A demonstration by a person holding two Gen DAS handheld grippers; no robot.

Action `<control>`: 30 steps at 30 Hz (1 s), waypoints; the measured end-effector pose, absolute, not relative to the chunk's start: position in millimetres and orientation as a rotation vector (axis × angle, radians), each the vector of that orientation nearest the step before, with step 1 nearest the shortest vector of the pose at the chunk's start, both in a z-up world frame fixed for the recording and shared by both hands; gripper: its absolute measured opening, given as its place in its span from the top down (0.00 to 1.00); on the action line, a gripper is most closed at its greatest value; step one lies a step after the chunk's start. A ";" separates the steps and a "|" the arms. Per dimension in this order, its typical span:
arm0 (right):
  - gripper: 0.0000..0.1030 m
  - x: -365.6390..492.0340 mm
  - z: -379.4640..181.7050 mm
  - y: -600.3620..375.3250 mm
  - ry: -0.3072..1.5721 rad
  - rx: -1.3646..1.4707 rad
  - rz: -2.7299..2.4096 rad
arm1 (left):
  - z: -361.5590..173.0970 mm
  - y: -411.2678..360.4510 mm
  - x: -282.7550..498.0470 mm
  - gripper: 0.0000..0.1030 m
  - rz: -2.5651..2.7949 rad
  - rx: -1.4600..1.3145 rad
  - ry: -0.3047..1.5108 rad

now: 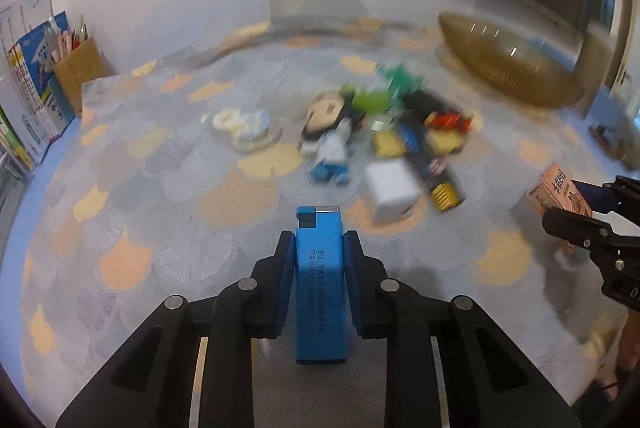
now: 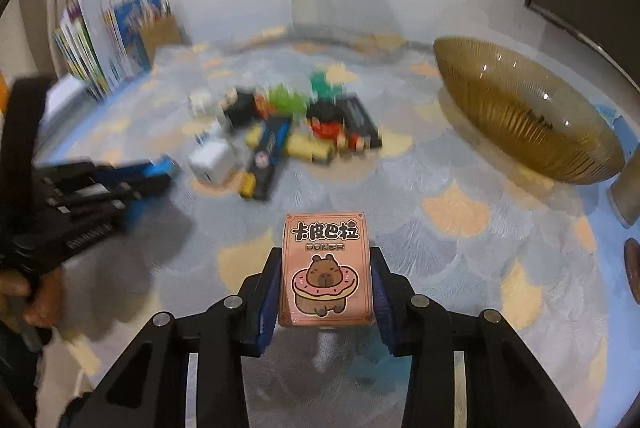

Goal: Organize rigid objects
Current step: 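Carry the lighter and card box into the amber bowl and release both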

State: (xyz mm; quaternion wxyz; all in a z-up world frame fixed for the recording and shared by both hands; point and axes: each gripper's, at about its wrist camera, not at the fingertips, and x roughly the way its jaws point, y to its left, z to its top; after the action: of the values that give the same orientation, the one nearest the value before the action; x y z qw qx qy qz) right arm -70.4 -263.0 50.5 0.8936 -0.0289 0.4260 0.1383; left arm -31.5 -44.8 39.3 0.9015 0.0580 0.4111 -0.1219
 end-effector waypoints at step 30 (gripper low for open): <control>0.48 21.8 108.5 -462.2 0.912 0.251 -0.104 | 123.9 -249.6 64.7 0.52 -0.634 0.136 0.762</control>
State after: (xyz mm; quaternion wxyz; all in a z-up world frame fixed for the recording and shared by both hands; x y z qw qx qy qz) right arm 21.8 -462.2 108.5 0.8889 0.1210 0.4389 -0.0503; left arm 64.7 -249.6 123.9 0.8776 0.0651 0.3651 -0.3037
